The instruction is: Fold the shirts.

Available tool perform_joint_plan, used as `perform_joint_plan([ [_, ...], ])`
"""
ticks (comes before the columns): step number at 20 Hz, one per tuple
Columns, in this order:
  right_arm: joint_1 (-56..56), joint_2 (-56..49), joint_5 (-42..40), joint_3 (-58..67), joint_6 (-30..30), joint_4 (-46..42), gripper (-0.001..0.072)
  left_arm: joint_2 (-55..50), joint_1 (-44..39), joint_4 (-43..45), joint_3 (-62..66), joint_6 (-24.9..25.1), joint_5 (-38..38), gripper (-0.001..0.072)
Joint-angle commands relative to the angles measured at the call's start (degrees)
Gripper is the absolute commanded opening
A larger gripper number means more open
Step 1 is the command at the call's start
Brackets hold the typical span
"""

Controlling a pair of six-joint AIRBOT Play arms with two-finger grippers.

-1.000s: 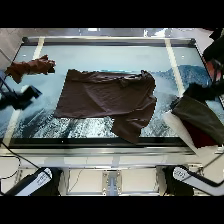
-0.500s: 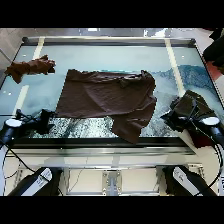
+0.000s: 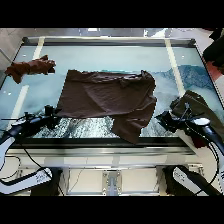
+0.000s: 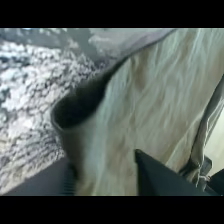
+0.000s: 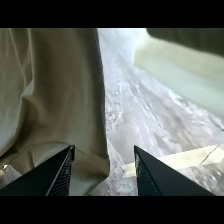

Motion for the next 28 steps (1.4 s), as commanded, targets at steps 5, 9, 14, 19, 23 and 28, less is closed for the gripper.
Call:
perform_joint_plan([
  [5, 2.23, -2.60, -1.31, -0.09, 0.07, 2.16, 0.0431, -3.72, -5.53, -7.15, 4.35, 6.62, 5.75, 0.0193],
  [9, 10.27, -7.91, -7.80, -0.07, 0.07, 7.04, 0.0431, -3.72, -5.64, -7.15, 4.59, 9.33, 5.75, 0.0013],
  [14, 17.66, -11.93, -9.66, 0.83, -2.67, 12.79, 0.0388, -3.69, -5.62, -7.19, 4.61, 12.57, 6.56, 0.0013],
  [19, 19.85, -8.55, 2.80, 11.30, -14.16, 14.49, 0.0017, 2.49, -3.72, -10.60, 5.03, 21.53, -1.03, 0.0011],
  [23, 19.82, 3.63, 18.14, 24.98, -12.02, 2.82, 0.0017, 23.47, 1.38, -10.60, 5.77, 37.51, -12.17, 0.0012],
  [28, 19.82, 22.18, 26.75, 42.12, -1.27, -10.08, 0.0017, 58.73, 11.45, -10.45, 7.37, 27.47, -9.16, 0.0011],
])
